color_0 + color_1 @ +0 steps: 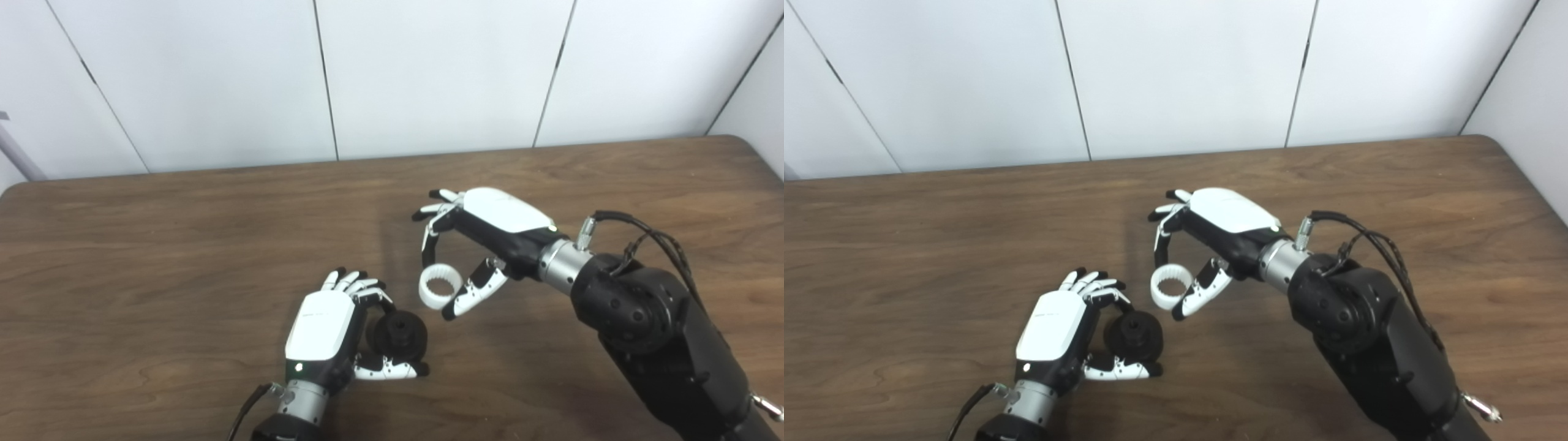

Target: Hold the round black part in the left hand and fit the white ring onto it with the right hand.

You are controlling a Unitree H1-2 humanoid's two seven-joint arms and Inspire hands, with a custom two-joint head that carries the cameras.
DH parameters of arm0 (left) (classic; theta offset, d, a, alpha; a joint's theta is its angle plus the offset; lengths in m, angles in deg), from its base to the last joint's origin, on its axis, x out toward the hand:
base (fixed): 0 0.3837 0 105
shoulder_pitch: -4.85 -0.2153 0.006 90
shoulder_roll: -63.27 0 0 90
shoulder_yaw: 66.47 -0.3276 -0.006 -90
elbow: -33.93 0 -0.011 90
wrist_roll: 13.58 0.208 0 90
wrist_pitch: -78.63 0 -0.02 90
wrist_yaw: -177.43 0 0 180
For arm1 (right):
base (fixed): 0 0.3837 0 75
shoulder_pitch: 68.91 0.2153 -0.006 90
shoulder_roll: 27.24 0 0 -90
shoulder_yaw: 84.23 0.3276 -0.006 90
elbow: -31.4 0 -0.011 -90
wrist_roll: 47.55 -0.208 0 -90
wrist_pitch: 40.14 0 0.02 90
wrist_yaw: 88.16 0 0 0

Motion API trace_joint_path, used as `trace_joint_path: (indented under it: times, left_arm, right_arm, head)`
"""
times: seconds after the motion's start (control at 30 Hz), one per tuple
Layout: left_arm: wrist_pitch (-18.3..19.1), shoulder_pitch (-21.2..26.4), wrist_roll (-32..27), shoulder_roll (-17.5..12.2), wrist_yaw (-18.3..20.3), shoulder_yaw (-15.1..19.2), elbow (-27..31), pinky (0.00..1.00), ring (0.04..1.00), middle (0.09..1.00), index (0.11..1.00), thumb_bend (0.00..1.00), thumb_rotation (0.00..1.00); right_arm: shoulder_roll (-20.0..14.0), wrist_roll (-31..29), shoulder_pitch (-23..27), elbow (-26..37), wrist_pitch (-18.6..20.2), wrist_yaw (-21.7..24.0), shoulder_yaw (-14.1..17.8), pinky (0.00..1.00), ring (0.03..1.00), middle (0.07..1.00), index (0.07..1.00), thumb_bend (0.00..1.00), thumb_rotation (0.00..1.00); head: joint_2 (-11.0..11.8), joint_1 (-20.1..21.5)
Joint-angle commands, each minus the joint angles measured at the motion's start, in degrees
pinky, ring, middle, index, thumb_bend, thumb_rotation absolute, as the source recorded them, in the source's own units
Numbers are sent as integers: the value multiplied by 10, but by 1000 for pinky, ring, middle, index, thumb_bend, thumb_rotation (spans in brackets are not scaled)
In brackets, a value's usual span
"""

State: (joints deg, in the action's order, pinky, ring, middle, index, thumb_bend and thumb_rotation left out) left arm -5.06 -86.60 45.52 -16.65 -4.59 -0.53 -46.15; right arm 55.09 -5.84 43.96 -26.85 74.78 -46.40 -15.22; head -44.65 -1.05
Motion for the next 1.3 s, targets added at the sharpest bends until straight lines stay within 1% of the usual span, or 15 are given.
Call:
trace_joint_path:
  times: [0.0,0.27,0.47,0.67,0.87,1.27]
  left_arm:
    - [5,8,13,6,-4,-4,1,963,882,785,484,524,54]
    - [12,11,14,9,1,-6,4,969,884,785,484,524,53]
    - [15,9,11,8,1,-7,7,969,883,784,484,524,53]
    - [16,8,10,7,2,-7,11,971,885,784,484,524,53]
    - [16,9,10,8,0,-7,13,967,885,783,484,524,52]
    - [17,10,14,6,-1,-8,14,956,875,778,484,523,52]
  right_arm:
    - [1,6,21,27,-1,6,3,1000,1000,876,484,524,130]
    - [13,13,24,43,6,33,-1,1000,1000,880,484,524,130]
    - [28,26,19,31,-2,30,-7,1000,1000,878,483,523,128]
    - [35,27,14,22,-7,28,-12,1000,1000,885,483,523,128]
    - [40,28,9,9,-24,18,-16,1000,1000,882,483,523,128]
    - [49,39,3,-15,-39,9,-25,1000,1000,885,484,523,128]
  head:
    - [0,-1]
    - [-7,-3]
    - [-10,-1]
    - [-15,-2]
    - [-20,-7]
    - [-20,-12]
